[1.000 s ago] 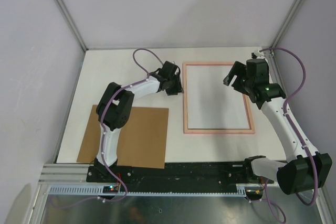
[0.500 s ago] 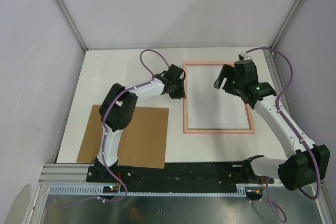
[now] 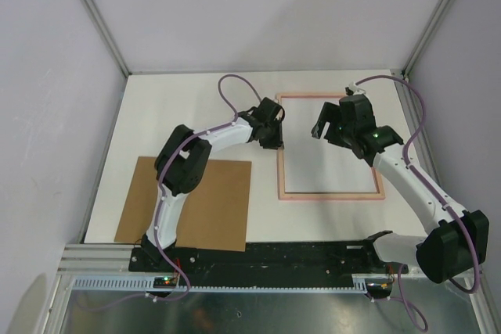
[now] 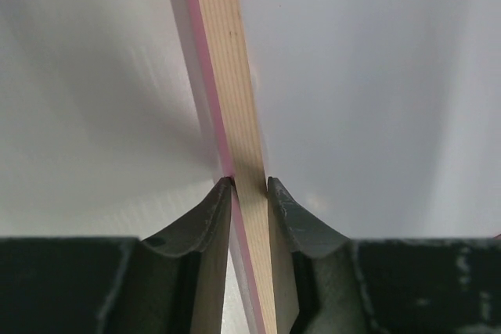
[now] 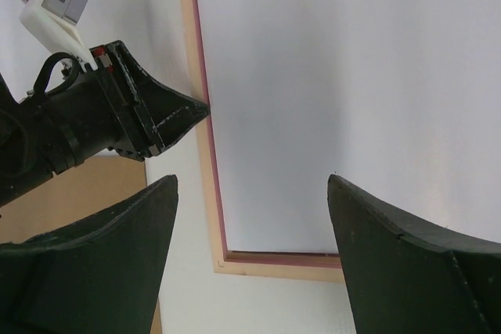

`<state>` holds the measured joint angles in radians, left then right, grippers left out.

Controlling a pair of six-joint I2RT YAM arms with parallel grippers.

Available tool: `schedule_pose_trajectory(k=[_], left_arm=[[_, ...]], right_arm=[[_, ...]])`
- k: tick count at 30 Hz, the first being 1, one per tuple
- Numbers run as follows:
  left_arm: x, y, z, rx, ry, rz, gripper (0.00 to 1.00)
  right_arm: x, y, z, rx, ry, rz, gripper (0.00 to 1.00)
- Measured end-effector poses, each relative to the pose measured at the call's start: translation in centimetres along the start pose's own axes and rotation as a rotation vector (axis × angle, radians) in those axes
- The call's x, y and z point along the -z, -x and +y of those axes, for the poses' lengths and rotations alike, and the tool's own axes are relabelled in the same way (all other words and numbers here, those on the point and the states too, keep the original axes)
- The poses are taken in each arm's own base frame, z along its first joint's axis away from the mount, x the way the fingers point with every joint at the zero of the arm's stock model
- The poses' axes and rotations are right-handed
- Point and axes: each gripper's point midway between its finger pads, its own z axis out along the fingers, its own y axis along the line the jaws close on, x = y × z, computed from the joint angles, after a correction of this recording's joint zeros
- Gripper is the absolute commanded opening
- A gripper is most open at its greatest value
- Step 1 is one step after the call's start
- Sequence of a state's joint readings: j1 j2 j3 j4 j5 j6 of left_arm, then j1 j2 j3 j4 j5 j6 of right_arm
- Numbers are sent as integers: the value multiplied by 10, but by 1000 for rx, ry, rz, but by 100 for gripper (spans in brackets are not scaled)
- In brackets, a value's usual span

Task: Put the photo into the frame
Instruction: Move the frame body to the center of the board, then move the backboard to the center of the board.

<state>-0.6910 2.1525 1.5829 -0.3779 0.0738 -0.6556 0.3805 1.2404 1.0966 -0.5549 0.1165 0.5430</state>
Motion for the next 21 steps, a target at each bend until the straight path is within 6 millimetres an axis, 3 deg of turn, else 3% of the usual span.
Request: schedule_pose_trajectory(k=[6, 10, 14, 16, 18, 21], left_arm=[[-5, 3, -7, -2, -15, 0, 35], [-5, 3, -6, 7, -12, 1, 45], [13, 6, 9, 48, 9, -9, 49], [40, 12, 34, 111, 45, -37, 52], [78, 28, 72, 210, 91, -104, 56], [143, 50, 151, 412, 183, -258, 60]], right_arm=[[-2, -3, -1, -2, -1, 4, 81], [-3, -6, -2, -1, 0, 12, 81], [-2, -10, 9, 10, 40, 21, 82], [-1, -14, 21, 27, 77, 27, 82], [-3, -22, 40, 53, 130, 42, 82], [-11, -43, 67, 94, 206, 91, 82]])
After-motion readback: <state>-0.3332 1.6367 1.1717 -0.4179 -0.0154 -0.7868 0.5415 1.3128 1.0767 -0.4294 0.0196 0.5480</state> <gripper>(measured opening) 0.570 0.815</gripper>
